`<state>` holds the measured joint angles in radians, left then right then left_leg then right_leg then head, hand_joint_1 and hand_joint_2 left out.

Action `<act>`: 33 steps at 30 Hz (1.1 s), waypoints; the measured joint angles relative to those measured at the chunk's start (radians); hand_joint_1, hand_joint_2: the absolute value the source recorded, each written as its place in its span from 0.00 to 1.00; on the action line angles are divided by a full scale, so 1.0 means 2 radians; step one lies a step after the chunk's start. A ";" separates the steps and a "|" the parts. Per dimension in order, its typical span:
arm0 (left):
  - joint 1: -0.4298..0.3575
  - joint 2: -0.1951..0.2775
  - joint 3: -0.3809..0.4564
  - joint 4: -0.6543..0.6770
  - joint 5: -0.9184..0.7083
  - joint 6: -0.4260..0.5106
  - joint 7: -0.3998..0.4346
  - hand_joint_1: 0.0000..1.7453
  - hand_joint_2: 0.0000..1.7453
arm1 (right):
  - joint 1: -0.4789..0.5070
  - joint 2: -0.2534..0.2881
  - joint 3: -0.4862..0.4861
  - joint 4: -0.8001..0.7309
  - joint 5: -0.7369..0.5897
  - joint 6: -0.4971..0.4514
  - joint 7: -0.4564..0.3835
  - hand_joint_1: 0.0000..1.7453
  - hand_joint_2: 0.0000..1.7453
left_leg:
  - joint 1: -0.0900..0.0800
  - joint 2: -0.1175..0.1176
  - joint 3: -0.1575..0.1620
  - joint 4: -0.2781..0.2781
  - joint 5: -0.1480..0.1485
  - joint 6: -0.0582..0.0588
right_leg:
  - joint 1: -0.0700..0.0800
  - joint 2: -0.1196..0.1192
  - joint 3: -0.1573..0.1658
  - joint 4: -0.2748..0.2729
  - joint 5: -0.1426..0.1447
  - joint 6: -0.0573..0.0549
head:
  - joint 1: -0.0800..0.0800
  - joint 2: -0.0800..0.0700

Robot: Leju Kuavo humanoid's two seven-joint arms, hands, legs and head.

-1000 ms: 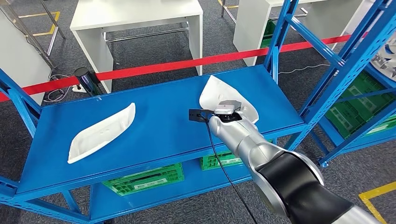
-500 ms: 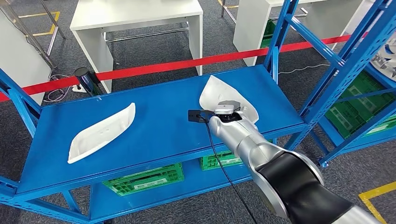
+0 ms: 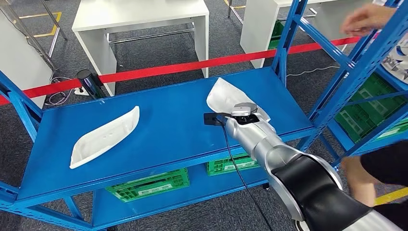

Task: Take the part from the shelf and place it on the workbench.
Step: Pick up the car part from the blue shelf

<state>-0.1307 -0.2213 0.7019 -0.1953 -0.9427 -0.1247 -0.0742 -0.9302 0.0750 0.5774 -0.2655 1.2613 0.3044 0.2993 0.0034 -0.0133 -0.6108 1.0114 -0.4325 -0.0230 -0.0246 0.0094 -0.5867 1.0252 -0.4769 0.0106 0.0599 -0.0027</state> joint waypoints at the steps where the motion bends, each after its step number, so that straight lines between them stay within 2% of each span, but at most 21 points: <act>1: 0.000 0.000 0.000 0.000 0.001 0.000 0.000 0.00 0.00 | 0.000 -0.001 0.000 0.000 0.000 0.000 -0.001 0.00 1.00 | 0.000 0.000 0.000 0.000 0.000 0.000 | 0.000 0.000 0.000 0.000 0.000 0.000 | 0.000 0.000; 33: 0.002 0.001 0.000 0.000 0.009 0.000 -0.002 0.00 0.00 | -0.004 -0.001 0.005 0.000 -0.003 0.006 0.003 0.00 1.00 | 0.000 0.000 0.000 0.000 0.000 0.000 | 0.000 0.000 0.000 0.000 0.000 0.000 | 0.000 0.000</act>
<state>-0.1264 -0.2187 0.7019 -0.1953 -0.9245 -0.1247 -0.0779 -0.9379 0.0736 0.5882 -0.2655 1.2552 0.3159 0.3048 0.0032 -0.0133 -0.6108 1.0115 -0.4325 -0.0229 -0.0247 0.0094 -0.5862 1.0253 -0.4770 0.0107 0.0599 -0.0027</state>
